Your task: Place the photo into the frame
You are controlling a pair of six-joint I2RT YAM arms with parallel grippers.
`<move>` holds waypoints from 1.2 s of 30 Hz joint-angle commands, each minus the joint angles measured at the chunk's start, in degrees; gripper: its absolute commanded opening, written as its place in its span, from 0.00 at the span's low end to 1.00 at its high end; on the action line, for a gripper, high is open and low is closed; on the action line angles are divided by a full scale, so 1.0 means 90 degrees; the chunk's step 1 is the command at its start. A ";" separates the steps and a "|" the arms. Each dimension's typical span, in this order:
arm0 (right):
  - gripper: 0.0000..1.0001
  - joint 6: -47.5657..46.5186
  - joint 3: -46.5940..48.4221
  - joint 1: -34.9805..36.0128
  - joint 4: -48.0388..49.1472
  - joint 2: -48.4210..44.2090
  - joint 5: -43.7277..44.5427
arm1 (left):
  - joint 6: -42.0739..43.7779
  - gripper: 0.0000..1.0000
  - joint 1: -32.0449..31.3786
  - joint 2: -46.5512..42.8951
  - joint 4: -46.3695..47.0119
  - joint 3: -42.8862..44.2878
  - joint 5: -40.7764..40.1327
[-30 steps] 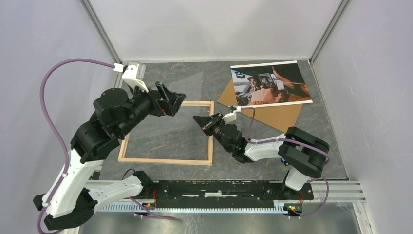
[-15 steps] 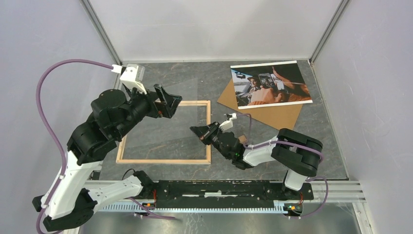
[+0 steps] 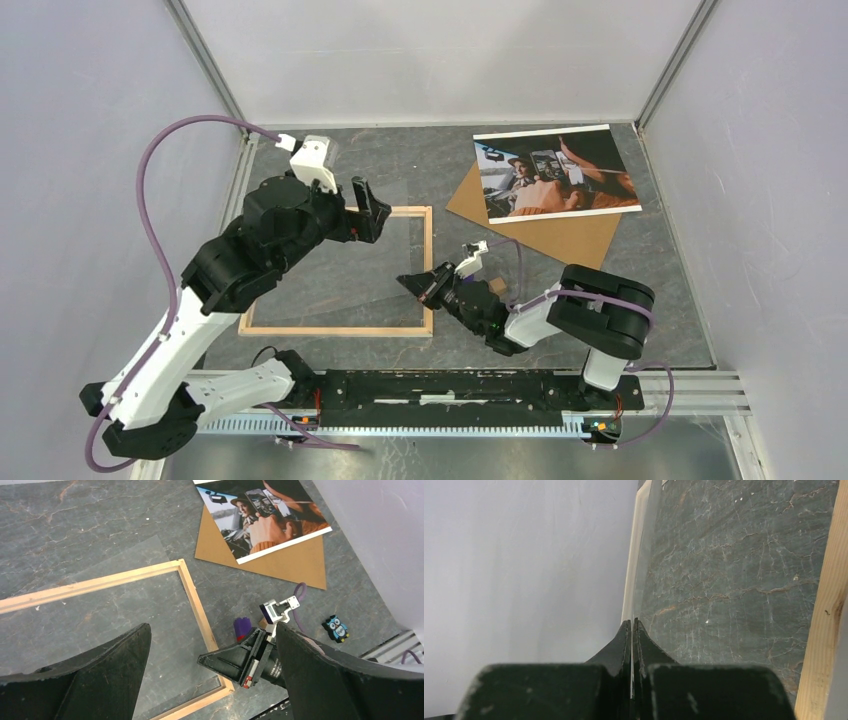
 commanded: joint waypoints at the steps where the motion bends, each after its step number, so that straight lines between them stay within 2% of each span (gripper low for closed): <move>1: 0.00 -0.0132 -0.0021 0.0022 0.0685 0.0142 -0.0194 | 0.0453 1.00 0.0001 0.0035 0.0655 -0.0287 -0.0270; 15: 0.00 -0.0174 -0.0098 0.0229 0.0454 0.0079 0.0441 | 0.0666 1.00 0.0014 -0.0461 0.1457 -0.1345 -0.0975; 36: 0.00 -0.0329 -0.0387 0.0423 0.0286 -0.0208 0.0991 | 0.0750 1.00 0.0010 -0.0775 0.1695 -0.1699 -0.1230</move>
